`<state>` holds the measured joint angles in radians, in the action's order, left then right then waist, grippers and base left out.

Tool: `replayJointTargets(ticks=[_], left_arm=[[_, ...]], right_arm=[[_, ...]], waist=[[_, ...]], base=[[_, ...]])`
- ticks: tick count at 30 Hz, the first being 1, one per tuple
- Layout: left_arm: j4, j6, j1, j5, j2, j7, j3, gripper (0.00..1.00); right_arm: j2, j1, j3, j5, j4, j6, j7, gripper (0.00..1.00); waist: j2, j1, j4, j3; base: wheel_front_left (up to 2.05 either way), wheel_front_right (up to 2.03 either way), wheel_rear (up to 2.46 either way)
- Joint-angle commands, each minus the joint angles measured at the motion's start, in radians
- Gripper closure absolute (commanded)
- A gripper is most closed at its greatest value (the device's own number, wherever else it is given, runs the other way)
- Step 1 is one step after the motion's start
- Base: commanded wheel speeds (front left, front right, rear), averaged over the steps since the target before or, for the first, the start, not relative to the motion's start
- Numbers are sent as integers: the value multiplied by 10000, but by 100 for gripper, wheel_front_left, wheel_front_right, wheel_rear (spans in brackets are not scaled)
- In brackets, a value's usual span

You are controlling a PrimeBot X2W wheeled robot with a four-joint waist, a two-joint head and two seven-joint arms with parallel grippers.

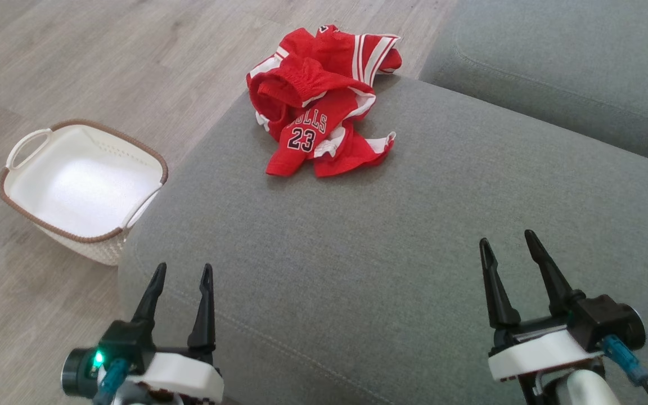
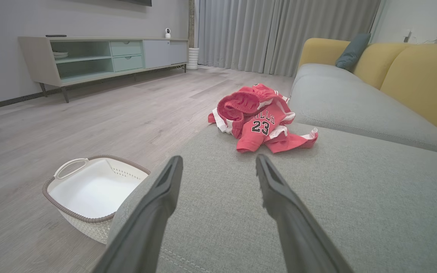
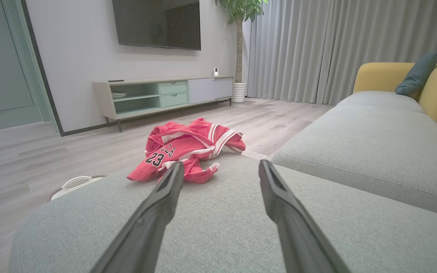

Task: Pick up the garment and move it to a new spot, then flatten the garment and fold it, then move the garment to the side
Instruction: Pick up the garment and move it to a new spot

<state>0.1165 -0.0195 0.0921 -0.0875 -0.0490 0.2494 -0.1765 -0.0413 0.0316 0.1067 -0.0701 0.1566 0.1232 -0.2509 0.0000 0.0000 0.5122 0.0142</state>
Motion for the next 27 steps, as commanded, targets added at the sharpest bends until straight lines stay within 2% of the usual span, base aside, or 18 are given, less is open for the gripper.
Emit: replayJointTargets(ticks=[1, 9, 13, 19, 22, 27], left_arm=[[-412, -67, -362, 50, -17, 124, 341, 0], [-462, -80, -401, -107, -15, 124, 470, 0], [-654, 28, -1072, -214, -111, 124, 800, 0], [-230, 455, -3633, -267, -854, 124, 1399, 0], [734, 750, -5352, -246, -1329, -175, 1427, 0], [2528, 1078, -7919, -384, -1771, -1077, 1310, 0]], right_arm=[[-89, -394, 238, 16, -303, 75, -109, 0], [-89, -259, 156, 180, -485, 75, -109, 0], [-89, -374, 44, 421, -649, 75, -109, 0], [-89, -807, -61, 911, -902, 75, -109, 0], [-89, -1132, 2, 1160, -1017, 75, -109, 0], [-89, -1546, -7, 1582, -1209, 75, -109, 0]], waist=[[0, 0, -10, 4], [0, 0, -513, -257], [0, 0, -888, -741], [0, 0, -1468, -1845], [0, 0, -1816, -2486], [0, 0, -2329, -3504]], base=[[0, 0, 0], [0, 0, 0], [0, 0, 0], [0, 0, 0], [0, 0, 0], [0, 0, 0]])
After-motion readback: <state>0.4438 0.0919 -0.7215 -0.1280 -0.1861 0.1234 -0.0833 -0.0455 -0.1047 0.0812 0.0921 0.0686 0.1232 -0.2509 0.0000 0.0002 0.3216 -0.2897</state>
